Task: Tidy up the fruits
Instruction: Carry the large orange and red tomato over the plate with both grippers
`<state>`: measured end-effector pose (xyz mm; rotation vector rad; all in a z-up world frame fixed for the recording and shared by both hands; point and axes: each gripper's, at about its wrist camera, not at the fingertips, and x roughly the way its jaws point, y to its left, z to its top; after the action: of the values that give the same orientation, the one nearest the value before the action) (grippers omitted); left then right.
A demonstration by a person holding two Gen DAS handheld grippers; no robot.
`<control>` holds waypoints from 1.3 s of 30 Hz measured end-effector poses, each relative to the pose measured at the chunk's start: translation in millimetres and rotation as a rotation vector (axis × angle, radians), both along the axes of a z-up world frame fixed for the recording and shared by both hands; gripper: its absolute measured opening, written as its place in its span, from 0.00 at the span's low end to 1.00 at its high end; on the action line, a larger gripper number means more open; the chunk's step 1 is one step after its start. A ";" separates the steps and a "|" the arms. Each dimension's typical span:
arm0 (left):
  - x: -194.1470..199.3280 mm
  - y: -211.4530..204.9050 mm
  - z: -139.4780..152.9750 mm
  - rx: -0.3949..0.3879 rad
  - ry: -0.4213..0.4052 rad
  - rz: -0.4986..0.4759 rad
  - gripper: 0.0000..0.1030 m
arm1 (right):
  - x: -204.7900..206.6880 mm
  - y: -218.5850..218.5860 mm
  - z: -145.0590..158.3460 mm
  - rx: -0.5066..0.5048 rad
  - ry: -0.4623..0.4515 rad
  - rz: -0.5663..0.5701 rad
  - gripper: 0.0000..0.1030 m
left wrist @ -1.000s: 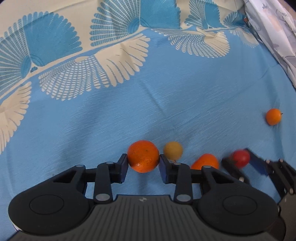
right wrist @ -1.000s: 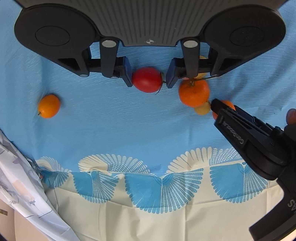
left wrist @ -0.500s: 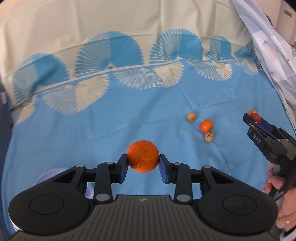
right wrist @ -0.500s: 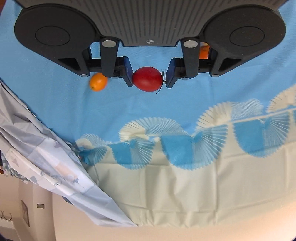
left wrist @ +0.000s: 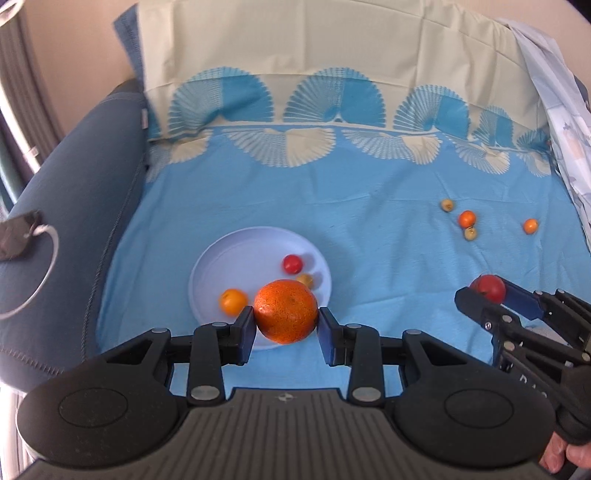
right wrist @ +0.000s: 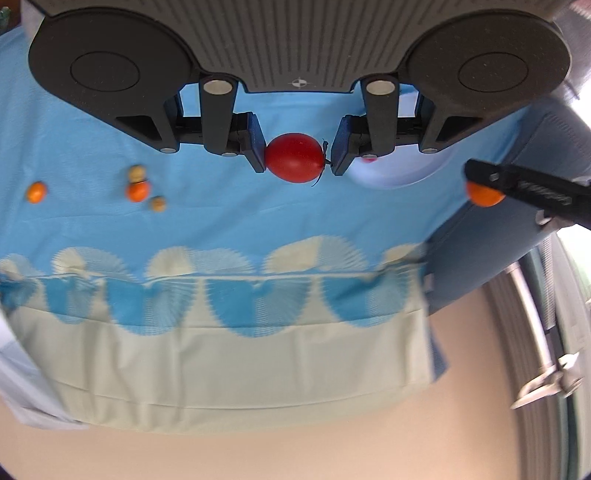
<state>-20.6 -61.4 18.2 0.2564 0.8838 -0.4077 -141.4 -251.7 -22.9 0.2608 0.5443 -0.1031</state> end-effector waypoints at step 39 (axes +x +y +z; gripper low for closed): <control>-19.0 95.4 2.9 -0.129 -0.008 0.126 0.38 | -10.5 101.6 30.5 -0.170 0.013 0.208 0.39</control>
<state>-39.6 34.0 21.2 0.0833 0.8572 -0.3447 -152.0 -150.1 7.6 0.0374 0.5695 0.0507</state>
